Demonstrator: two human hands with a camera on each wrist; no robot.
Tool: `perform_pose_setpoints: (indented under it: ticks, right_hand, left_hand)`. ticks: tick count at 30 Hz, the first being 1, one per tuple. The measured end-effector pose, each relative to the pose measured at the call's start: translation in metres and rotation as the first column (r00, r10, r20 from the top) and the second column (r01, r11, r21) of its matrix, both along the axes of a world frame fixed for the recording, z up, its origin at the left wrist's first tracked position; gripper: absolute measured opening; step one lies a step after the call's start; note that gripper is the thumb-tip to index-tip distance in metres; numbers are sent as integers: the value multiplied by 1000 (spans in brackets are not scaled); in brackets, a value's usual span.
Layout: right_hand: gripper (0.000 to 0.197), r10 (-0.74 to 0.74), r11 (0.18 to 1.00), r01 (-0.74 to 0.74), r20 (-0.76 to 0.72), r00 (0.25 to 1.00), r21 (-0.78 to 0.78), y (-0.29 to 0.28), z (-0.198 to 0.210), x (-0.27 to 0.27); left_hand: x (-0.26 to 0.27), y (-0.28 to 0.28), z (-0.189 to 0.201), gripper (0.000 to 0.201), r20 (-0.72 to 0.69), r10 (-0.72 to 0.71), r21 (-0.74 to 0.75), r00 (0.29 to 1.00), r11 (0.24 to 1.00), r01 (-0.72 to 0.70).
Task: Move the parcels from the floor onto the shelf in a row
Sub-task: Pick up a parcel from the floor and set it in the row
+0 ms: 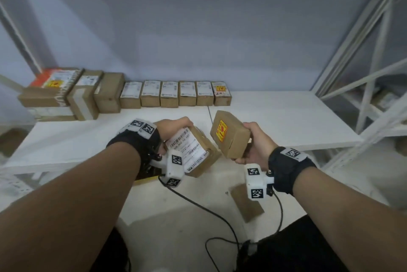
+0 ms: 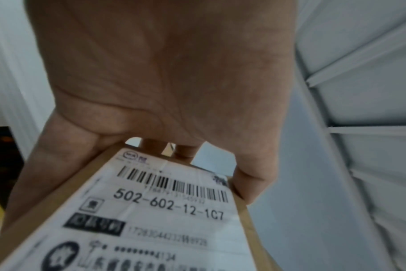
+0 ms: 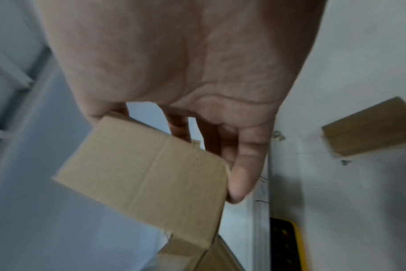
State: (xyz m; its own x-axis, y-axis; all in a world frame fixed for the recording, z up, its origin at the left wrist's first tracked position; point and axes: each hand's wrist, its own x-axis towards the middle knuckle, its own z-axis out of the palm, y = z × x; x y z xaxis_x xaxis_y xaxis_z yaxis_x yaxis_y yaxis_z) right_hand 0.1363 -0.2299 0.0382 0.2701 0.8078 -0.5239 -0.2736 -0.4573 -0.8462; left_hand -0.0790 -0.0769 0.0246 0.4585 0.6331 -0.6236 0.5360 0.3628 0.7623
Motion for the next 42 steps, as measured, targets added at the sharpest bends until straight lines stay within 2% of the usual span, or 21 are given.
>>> perform_pose_setpoints:
  ticks: [5,9,11,16,20,22,24,25,27,29,32,35,37,38,40,41,42]
  right_hand:
    - [57,-65,994,60,49,997,86,14,41,7]
    - [41,-113,983,108,26,993,146,27,50,12]
    - [39,-123,981,121,4,992,154,33,48,16]
    - [39,-155,976,152,8,988,156,45,40,50]
    - [25,-205,971,170,222,953,169,48,30,90]
    - [25,-237,966,200,253,938,163,47,22,108]
    - [27,-242,966,209,252,937,151,46,16,124]
    - [28,-241,967,208,257,936,148,46,15,130]
    - [27,-249,964,211,264,932,164,47,15,137]
    - [41,-278,959,242,303,912,149,48,11,146]
    - [57,-264,963,258,485,834,81,48,0,146]
    - [55,-239,968,229,635,734,100,48,-2,142]
    - [48,-223,974,186,693,685,130,49,0,137]
    - [45,-212,977,163,723,658,138,49,1,135]
    - [42,-192,981,127,771,607,144,48,1,131]
    - [42,-183,983,114,785,592,143,49,1,130]
    - [42,-176,984,107,794,581,140,50,-1,129]
  left_hand:
    - [1,13,24,55,99,-34,17,994,999,32]
    - [16,23,30,38,124,-84,-8,989,996,85]
    - [27,30,30,35,100,-79,-4,992,997,79]
    - [71,53,30,40,-84,-54,121,995,991,64]
    - [114,67,28,40,-190,-33,192,981,979,70]
    - [138,73,24,40,-230,-26,218,973,973,78]
    - [166,79,16,43,-244,-28,174,969,982,72]
    - [179,83,9,41,-258,-51,171,965,980,98]
    - [202,94,-7,42,-347,-135,258,928,938,233]
    - [226,101,-20,54,-482,-161,331,861,877,349]
    - [242,108,-40,58,-594,-125,378,795,829,412]
    - [249,123,-73,81,-580,-136,318,803,870,377]
    - [246,126,-74,92,-584,-133,326,801,865,382]
    - [243,122,-61,91,-573,-102,366,813,856,365]
    - [237,112,-34,74,-481,-27,515,876,800,307]
    - [237,108,-24,65,-370,-16,556,929,797,235]
    - [237,102,-12,60,-234,-38,522,972,838,159]
